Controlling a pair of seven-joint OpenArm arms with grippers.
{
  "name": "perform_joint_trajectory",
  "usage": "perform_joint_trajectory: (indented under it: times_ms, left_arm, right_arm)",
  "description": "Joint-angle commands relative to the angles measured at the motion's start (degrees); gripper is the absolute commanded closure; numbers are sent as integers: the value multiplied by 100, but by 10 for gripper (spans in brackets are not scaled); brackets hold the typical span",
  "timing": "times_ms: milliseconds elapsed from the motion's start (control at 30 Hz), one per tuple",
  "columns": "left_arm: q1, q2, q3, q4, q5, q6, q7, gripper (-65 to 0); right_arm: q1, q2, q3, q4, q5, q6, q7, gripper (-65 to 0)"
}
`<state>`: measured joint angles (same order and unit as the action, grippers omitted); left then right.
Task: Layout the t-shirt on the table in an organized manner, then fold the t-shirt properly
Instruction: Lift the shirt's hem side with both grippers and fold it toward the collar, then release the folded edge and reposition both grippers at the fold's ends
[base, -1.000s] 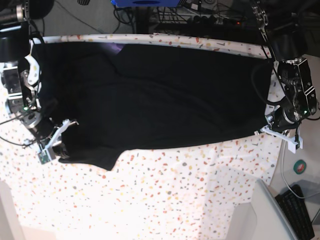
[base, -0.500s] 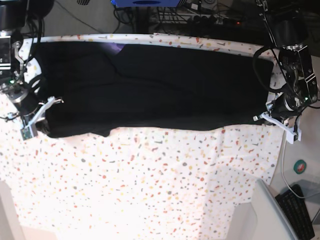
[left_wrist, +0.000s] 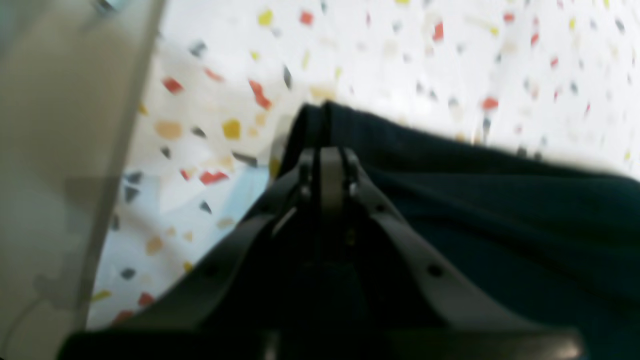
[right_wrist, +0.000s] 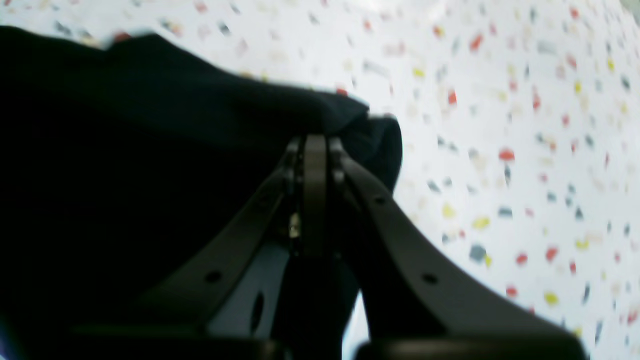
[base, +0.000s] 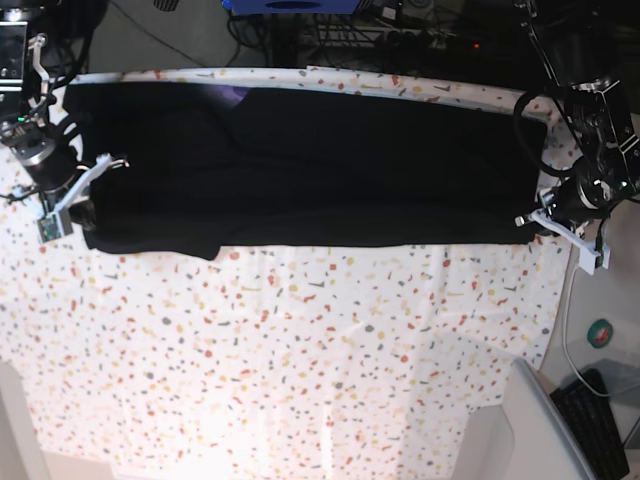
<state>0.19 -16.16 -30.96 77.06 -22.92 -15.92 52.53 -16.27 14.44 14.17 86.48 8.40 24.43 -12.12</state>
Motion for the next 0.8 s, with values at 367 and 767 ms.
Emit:
perform_joint_trajectory:
  times_ms: [367,767]
  left_arm:
    - [109,-102,-29,237,-34,-3,-88,0]
    - [170,-217,-38,193,-34,-3,-106,0]
  right_arm:
    - [-399,-279,73,491,17,-38,-700,0]
    - [-751,-296,81,1273,26,-47,-1386,0]
